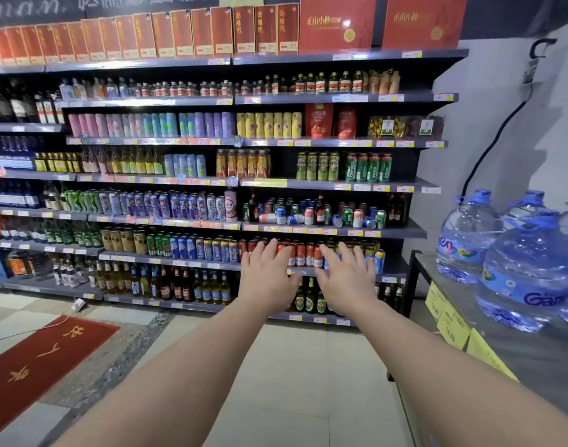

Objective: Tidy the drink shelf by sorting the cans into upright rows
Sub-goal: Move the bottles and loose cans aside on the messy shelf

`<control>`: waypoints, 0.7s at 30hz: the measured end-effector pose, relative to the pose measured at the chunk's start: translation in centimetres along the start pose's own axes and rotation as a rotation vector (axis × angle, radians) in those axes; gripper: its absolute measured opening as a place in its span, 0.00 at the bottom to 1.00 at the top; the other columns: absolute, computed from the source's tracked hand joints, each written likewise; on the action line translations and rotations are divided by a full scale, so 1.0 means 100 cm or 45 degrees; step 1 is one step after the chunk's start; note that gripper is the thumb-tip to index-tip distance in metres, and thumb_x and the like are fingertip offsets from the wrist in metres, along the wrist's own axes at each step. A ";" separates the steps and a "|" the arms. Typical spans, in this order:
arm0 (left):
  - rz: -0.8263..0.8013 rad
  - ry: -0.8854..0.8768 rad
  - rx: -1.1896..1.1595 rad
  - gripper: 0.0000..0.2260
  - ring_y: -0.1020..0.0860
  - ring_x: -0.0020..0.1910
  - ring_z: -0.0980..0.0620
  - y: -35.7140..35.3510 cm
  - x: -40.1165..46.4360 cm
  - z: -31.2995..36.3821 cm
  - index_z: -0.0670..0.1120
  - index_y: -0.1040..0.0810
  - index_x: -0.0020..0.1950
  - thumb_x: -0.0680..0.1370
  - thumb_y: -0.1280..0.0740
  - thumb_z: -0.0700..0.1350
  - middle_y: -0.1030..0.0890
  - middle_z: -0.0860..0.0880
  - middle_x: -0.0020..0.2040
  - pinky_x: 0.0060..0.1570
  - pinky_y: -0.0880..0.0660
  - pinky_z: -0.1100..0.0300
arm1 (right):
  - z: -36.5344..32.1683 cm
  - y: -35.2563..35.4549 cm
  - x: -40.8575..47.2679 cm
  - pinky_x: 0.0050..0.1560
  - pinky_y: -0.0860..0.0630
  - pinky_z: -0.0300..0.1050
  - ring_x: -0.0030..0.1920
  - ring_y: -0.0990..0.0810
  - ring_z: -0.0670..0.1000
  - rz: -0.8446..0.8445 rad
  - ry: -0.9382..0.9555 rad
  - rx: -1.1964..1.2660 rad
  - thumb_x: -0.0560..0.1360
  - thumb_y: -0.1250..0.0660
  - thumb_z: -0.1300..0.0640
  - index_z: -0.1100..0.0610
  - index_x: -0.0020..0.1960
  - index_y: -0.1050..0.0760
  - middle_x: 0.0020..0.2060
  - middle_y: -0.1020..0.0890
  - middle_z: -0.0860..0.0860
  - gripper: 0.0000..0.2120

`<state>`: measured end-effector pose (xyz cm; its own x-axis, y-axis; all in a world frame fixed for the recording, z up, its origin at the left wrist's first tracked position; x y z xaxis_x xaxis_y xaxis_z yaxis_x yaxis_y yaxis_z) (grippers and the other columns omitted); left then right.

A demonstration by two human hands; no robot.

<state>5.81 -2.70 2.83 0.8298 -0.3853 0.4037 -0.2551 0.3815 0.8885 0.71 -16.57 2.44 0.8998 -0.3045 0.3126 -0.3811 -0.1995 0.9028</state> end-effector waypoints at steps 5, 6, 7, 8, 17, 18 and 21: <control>-0.023 -0.006 0.026 0.27 0.50 0.78 0.44 -0.031 0.057 -0.030 0.53 0.41 0.76 0.79 0.42 0.60 0.46 0.47 0.79 0.75 0.53 0.42 | -0.004 -0.032 0.057 0.76 0.57 0.59 0.78 0.55 0.58 -0.030 -0.013 -0.032 0.82 0.49 0.43 0.43 0.77 0.47 0.78 0.48 0.52 0.25; -0.028 -0.015 0.018 0.27 0.50 0.78 0.44 -0.037 0.071 -0.037 0.53 0.41 0.76 0.79 0.41 0.60 0.46 0.47 0.79 0.75 0.53 0.42 | -0.005 -0.039 0.071 0.76 0.57 0.59 0.78 0.55 0.58 -0.031 -0.015 -0.026 0.82 0.49 0.43 0.44 0.77 0.47 0.78 0.47 0.52 0.25; -0.029 -0.020 0.015 0.28 0.50 0.78 0.44 -0.041 0.087 -0.044 0.53 0.42 0.77 0.79 0.41 0.60 0.46 0.47 0.79 0.75 0.53 0.42 | -0.006 -0.044 0.086 0.76 0.57 0.59 0.78 0.54 0.58 -0.030 -0.029 -0.024 0.81 0.48 0.43 0.44 0.77 0.47 0.78 0.47 0.52 0.25; -0.039 -0.020 0.014 0.28 0.50 0.78 0.44 -0.044 0.102 -0.051 0.53 0.42 0.77 0.79 0.42 0.60 0.46 0.47 0.79 0.75 0.53 0.42 | -0.006 -0.048 0.102 0.76 0.57 0.59 0.78 0.55 0.58 -0.039 -0.053 -0.027 0.81 0.48 0.43 0.44 0.77 0.47 0.78 0.47 0.52 0.25; -0.106 -0.097 -0.002 0.28 0.49 0.78 0.44 -0.082 0.233 -0.098 0.53 0.42 0.77 0.79 0.41 0.59 0.44 0.48 0.79 0.75 0.52 0.42 | -0.012 -0.087 0.228 0.75 0.56 0.60 0.78 0.54 0.57 -0.031 -0.135 -0.055 0.81 0.48 0.43 0.44 0.77 0.46 0.78 0.46 0.52 0.25; -0.113 -0.099 -0.004 0.28 0.49 0.78 0.44 -0.091 0.244 -0.100 0.53 0.42 0.77 0.79 0.41 0.59 0.44 0.48 0.79 0.74 0.52 0.42 | -0.009 -0.092 0.238 0.75 0.56 0.59 0.78 0.53 0.57 -0.038 -0.147 -0.068 0.81 0.48 0.43 0.44 0.77 0.47 0.78 0.46 0.52 0.25; -0.134 -0.102 -0.024 0.28 0.49 0.77 0.44 -0.117 0.282 -0.102 0.52 0.42 0.76 0.79 0.41 0.59 0.44 0.48 0.79 0.75 0.51 0.41 | 0.007 -0.104 0.271 0.75 0.56 0.59 0.78 0.53 0.57 -0.051 -0.180 -0.076 0.82 0.48 0.43 0.44 0.77 0.47 0.78 0.47 0.52 0.25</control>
<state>37.22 -9.47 1.55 0.8088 -0.4897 0.3255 -0.1588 0.3511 0.9228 28.89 -23.36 1.31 0.8735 -0.4266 0.2346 -0.3282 -0.1599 0.9310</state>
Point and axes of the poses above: each hand's wrist, its own x-axis towards the middle knuckle, its own y-axis out of the back of the hand, z = x × y, the point moved 7 cm from there along x, towards the middle knuckle
